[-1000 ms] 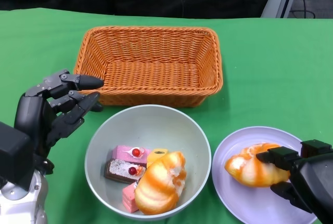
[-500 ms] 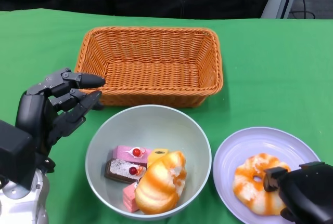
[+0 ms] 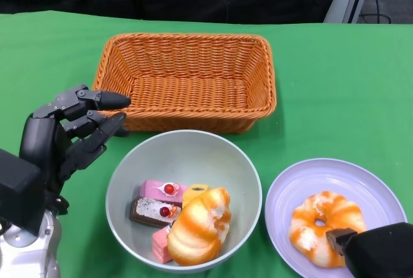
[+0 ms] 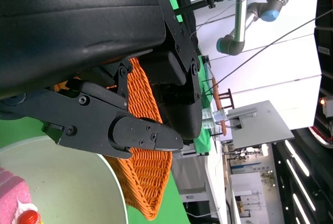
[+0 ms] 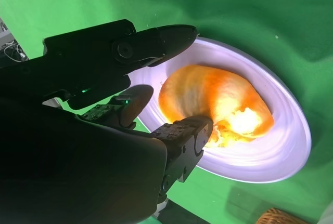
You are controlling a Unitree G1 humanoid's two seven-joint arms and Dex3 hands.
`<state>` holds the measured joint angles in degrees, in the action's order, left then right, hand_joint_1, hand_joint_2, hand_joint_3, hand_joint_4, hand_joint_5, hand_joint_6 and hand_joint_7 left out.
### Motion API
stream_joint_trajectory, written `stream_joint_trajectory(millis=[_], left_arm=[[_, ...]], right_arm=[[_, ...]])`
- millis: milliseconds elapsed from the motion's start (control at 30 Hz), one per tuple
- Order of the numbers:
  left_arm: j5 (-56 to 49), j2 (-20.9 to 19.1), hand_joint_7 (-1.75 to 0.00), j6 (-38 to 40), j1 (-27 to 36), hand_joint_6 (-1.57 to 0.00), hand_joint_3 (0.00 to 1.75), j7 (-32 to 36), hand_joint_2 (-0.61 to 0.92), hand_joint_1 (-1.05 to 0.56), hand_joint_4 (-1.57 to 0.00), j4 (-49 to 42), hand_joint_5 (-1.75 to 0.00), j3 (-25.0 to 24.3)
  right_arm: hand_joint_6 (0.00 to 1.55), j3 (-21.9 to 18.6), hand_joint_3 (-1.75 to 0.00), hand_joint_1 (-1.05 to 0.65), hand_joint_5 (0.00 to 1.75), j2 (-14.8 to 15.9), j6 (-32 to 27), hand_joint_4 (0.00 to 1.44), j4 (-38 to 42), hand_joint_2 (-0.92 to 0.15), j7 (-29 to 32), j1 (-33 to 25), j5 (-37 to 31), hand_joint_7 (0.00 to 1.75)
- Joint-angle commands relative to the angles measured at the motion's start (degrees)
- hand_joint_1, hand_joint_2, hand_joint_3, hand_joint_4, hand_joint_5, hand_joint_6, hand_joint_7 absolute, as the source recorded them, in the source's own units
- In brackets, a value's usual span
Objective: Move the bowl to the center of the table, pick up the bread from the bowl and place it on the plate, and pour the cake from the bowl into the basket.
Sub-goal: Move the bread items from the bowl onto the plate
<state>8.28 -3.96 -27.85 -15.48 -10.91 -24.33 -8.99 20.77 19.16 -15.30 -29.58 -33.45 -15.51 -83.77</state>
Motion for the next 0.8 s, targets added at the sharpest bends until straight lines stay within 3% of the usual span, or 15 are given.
stream_joint_trajectory(millis=[33,267,533,800], left_arm=[[-0.8,-0.9,-0.70,-0.4,0.7,-0.89,0.18,0.7,0.92,-0.40,-0.76,0.6,-1.22,-0.1],[-0.7,-0.7,-0.70,-0.1,0.5,-0.89,0.17,0.6,0.92,-0.40,-0.76,0.4,-1.23,-0.2],[-0.8,-0.6,-0.70,-0.1,0.4,-0.89,0.18,0.7,0.92,-0.39,-0.75,0.1,-1.22,-0.2],[-0.7,-0.4,-0.69,-0.5,0.3,-0.88,0.17,0.5,0.92,-0.40,-0.75,0.0,-1.22,-0.1]], right_arm=[[0.44,-1.1,-0.16,-0.67,0.00,-0.3,0.3,0.52,-1.4,-0.92,0.5,-1.2,0.1,0.01],[0.52,-4.3,-0.15,-0.67,0.04,-2.7,1.2,0.61,-10.7,-0.92,0.9,-2.2,4.4,0.03],[0.62,-8.2,-0.07,-0.65,0.09,-6.7,3.0,0.82,-20.5,-0.92,0.2,-0.9,16.5,0.04],[0.64,-10.7,-0.04,-0.69,0.06,-8.3,0.2,0.84,-26.8,-0.92,-9.4,4.8,25.1,0.02]])
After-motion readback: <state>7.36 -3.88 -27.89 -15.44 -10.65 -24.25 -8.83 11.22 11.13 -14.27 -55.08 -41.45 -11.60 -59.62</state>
